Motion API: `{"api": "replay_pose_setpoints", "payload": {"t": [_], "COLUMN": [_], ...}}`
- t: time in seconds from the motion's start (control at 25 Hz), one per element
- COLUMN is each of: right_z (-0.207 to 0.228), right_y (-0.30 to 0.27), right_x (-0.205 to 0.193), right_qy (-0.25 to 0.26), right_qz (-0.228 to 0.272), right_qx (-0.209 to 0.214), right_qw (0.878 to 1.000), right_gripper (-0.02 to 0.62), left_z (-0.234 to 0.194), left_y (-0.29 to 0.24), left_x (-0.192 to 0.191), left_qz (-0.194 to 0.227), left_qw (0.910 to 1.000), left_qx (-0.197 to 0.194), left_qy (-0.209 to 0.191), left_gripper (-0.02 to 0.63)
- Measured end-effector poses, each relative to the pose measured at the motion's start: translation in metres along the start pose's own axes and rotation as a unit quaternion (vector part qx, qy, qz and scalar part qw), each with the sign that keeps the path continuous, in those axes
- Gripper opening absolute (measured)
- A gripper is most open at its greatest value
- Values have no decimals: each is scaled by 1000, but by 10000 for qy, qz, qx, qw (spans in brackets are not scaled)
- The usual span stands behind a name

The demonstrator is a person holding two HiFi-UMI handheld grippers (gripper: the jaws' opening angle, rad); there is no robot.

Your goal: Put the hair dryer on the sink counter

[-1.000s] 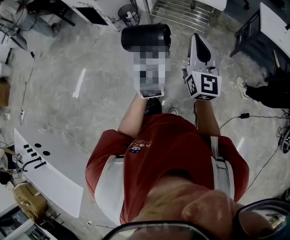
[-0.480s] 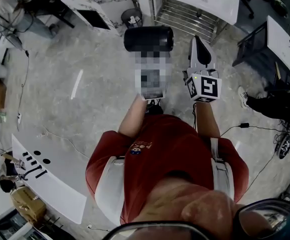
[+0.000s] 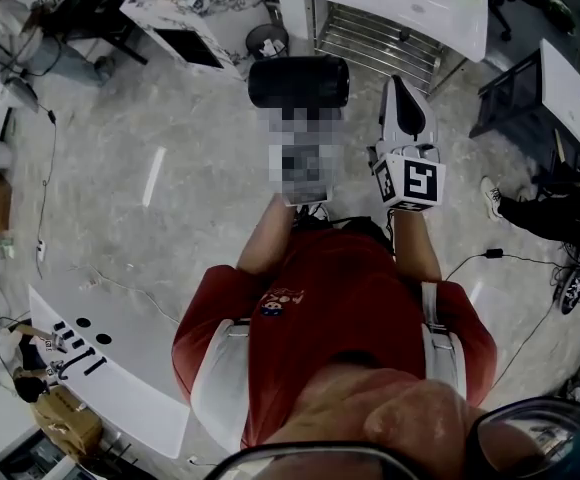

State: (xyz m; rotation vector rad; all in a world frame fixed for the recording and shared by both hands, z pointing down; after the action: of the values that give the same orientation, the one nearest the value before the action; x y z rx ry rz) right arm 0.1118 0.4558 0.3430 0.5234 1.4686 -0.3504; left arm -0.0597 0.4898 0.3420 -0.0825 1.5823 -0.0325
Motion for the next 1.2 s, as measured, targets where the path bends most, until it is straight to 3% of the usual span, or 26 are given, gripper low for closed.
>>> {"api": "replay_pose_setpoints", "payload": {"t": [0.56, 1.2], "right_z": [-2, 40], "right_y": [-42, -124], "right_x": [-16, -28], "right_qy": [35, -27], "right_qz": [36, -119], "right_qx": [-30, 59], "right_qw": [10000, 9999], "right_gripper": [2, 2], "left_z": [-24, -37], "left_y": [-38, -128], "left_x": [-2, -2], "left_qz": [25, -184], "left_qw": [9999, 9998], "left_qx": [-103, 20], "left_qy": [-59, -23], "left_gripper": [198, 198]}}
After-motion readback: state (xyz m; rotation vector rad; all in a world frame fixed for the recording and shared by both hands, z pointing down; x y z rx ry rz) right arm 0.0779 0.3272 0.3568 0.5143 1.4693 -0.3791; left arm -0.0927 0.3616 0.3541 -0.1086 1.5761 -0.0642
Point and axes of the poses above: the fingertips, and each gripper's own axes: y backward along the fingers, z to its right, x out of its top, the point moved 9 cm from there along y, backward along the fingers, and after that the axes turned 3 degrees about -z, right-handed, at the moved point
